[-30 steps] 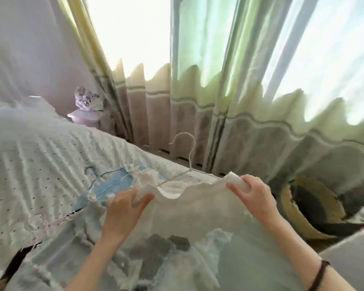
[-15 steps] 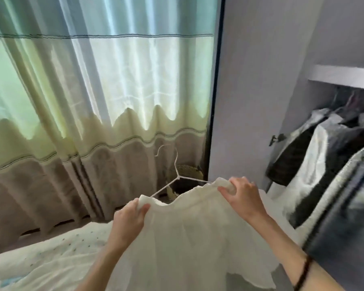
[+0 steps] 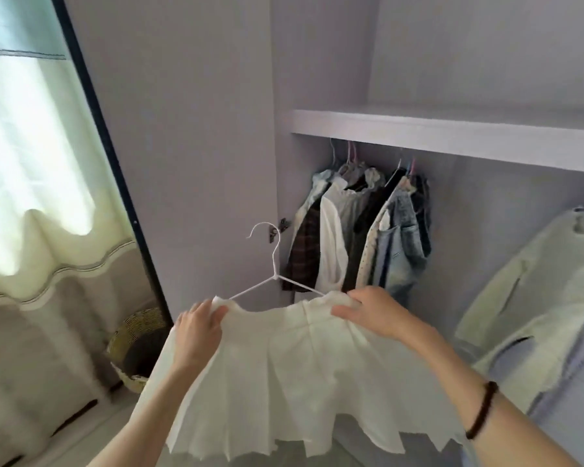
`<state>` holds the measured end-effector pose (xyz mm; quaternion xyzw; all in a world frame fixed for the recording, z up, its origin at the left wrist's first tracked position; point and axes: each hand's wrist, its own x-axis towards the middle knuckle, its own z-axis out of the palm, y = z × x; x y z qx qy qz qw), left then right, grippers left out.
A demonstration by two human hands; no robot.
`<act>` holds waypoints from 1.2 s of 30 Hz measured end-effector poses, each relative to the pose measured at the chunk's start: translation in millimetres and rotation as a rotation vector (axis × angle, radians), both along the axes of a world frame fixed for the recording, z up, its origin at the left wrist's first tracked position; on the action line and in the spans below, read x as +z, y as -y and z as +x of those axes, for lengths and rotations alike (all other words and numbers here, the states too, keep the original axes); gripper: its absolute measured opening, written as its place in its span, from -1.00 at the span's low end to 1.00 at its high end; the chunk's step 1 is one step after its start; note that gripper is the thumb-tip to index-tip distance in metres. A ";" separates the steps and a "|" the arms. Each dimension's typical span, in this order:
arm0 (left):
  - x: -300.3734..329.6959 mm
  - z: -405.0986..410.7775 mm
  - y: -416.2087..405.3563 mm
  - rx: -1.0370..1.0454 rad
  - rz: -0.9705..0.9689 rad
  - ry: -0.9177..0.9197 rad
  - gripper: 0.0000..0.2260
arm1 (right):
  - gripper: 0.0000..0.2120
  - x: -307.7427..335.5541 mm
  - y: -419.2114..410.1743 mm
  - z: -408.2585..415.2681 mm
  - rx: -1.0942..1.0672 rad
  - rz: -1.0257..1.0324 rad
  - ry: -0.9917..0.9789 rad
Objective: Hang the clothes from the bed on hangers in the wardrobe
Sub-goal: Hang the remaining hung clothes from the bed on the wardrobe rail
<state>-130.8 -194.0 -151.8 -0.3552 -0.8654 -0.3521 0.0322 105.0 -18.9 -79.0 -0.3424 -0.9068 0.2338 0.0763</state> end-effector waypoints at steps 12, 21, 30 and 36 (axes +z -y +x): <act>-1.3 -38.4 -183.2 -0.454 -0.047 0.115 -0.72 | -0.93 0.3 -56.3 14.8 -0.239 -0.519 -0.261; 3.6 -82.1 -265.6 -0.673 -0.121 0.097 -0.70 | -0.91 3.0 -67.5 -23.1 -0.672 -0.333 -0.427; 8.7 -87.0 -318.4 -0.828 -0.081 0.031 -0.68 | -0.85 27.4 -78.5 -41.7 -0.769 -0.256 -0.564; 18.7 -41.9 -341.3 -1.072 -0.140 -0.050 -0.55 | -0.86 7.5 -92.7 -53.9 -0.817 -0.164 -0.553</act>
